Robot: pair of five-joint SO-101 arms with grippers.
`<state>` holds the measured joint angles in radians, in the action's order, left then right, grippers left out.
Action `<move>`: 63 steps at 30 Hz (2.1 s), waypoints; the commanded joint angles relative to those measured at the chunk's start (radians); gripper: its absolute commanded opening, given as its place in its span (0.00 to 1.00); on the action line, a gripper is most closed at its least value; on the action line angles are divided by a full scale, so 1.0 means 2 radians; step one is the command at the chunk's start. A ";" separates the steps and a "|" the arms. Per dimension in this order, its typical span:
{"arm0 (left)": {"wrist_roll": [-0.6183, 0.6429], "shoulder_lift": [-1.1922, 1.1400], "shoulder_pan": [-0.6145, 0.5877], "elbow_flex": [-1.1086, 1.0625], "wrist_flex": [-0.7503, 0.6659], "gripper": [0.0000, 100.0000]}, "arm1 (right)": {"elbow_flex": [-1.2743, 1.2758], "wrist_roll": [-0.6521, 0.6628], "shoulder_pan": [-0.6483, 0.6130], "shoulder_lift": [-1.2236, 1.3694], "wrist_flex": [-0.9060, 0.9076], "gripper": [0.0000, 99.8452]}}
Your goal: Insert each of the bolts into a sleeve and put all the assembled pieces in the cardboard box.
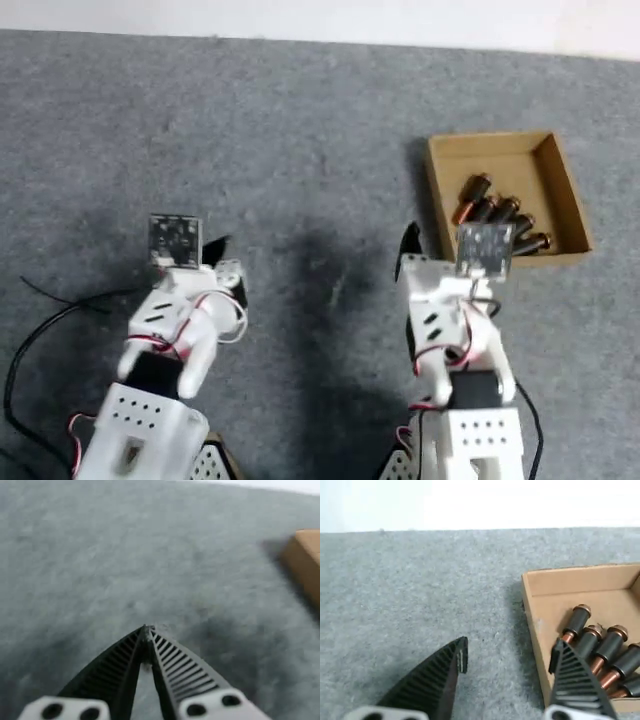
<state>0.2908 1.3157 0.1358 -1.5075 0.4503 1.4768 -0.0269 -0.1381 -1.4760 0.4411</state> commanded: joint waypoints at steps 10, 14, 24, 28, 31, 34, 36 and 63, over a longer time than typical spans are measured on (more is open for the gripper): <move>-0.015 0.092 -0.054 0.044 0.252 0.01 | 0.111 -0.004 -0.020 -0.181 0.093 0.24; -0.051 0.227 -0.055 0.028 0.339 0.01 | 0.109 -0.004 -0.026 -0.179 0.121 0.24; -0.085 0.247 -0.055 -0.030 0.370 0.01 | 0.155 -0.005 -0.026 -0.174 0.129 0.24; -0.085 0.254 -0.055 -0.093 0.370 0.01 | 0.176 -0.005 -0.023 -0.175 0.196 0.24; -0.085 0.254 -0.056 -0.094 0.374 0.01 | 0.176 -0.005 -0.023 -0.175 0.259 0.24; -0.085 0.254 -0.077 -0.094 0.385 0.01 | 0.176 -0.005 -0.023 -0.175 0.322 0.24; -0.085 0.254 -0.096 -0.094 0.404 0.01 | 0.176 -0.005 -0.023 -0.175 0.357 0.24; -0.084 0.254 -0.130 -0.094 0.445 0.01 | 0.176 -0.005 -0.023 -0.176 0.397 0.24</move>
<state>0.1250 1.8128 -0.1174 -1.6747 1.3341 1.6701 -0.0299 -0.1841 -1.8182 1.2252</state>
